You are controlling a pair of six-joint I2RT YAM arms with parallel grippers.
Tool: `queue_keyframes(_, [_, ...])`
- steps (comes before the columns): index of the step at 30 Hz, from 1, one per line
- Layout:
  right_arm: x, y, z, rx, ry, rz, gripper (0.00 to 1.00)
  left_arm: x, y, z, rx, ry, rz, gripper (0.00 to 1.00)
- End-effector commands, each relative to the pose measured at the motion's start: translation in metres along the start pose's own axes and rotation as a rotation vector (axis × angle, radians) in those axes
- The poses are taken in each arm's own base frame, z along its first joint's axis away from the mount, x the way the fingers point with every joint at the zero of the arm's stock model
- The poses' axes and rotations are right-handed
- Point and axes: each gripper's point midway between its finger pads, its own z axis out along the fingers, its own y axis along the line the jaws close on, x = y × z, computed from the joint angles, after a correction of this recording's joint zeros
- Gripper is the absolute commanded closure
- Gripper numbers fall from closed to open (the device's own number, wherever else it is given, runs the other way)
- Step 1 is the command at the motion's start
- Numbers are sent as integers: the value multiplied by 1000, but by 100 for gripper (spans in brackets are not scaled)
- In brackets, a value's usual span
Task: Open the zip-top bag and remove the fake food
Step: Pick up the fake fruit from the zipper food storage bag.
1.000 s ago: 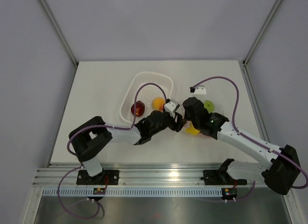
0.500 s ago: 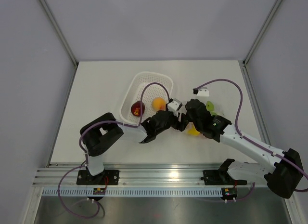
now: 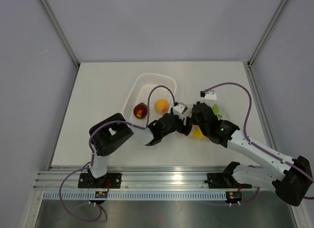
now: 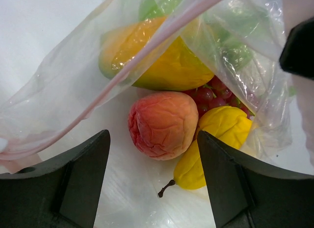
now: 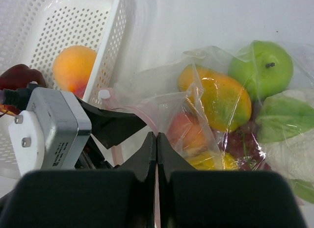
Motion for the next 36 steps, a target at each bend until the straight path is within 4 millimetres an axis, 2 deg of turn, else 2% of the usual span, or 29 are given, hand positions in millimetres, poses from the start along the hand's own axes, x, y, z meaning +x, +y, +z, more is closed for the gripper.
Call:
queue_keyframes(1, [-20, 14, -5, -55, -73, 78, 100, -25, -18, 9, 65, -78, -13, 25])
queue_keyframes(6, [-17, 16, -2, -56, -63, 79, 100, -11, -23, 19, 92, -26, -21, 25])
queue_keyframes(12, [-18, 14, -4, -54, -72, 84, 100, -19, -33, 14, 137, -41, -27, 25])
queue_keyframes(17, [-18, 12, -4, -49, -78, 89, 100, 0, -30, 24, 126, 28, -41, 30])
queue_keyframes(18, [-18, 12, -4, -49, -77, 87, 100, -1, -33, 26, 136, 32, -43, 32])
queue_keyframes(19, [-18, 11, -4, -44, -80, 90, 100, 3, -34, 26, 144, 49, -40, 48])
queue_keyframes(22, [-20, 9, -3, -28, -86, 92, 100, 5, -37, 26, 160, 84, -14, 60])
queue_keyframes(29, [-18, 1, -3, 15, -86, 94, 100, -11, -41, 16, 174, 47, -6, 62])
queue_keyframes(34, [-16, -8, 3, 85, -84, 100, 100, -37, -45, 3, 180, -9, -15, 63])
queue_keyframes(36, [-15, -10, 5, 97, -81, 104, 100, -40, -45, -2, 187, -18, -22, 64])
